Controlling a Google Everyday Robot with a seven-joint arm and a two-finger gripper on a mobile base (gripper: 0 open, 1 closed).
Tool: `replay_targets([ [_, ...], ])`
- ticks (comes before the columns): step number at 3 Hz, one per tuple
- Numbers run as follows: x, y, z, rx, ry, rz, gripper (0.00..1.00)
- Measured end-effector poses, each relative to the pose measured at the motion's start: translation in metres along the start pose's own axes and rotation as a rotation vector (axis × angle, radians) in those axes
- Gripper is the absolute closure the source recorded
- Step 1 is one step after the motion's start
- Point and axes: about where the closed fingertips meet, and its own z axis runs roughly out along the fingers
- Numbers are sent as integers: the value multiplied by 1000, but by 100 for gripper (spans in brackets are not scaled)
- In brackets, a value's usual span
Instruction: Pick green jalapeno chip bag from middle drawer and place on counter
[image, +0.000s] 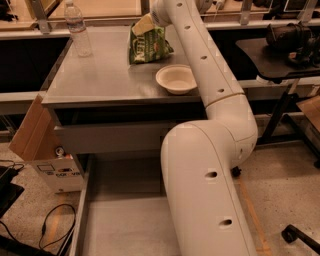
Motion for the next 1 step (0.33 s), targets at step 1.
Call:
replay_targets([
  [1,0,0,0,0,0,0,0],
])
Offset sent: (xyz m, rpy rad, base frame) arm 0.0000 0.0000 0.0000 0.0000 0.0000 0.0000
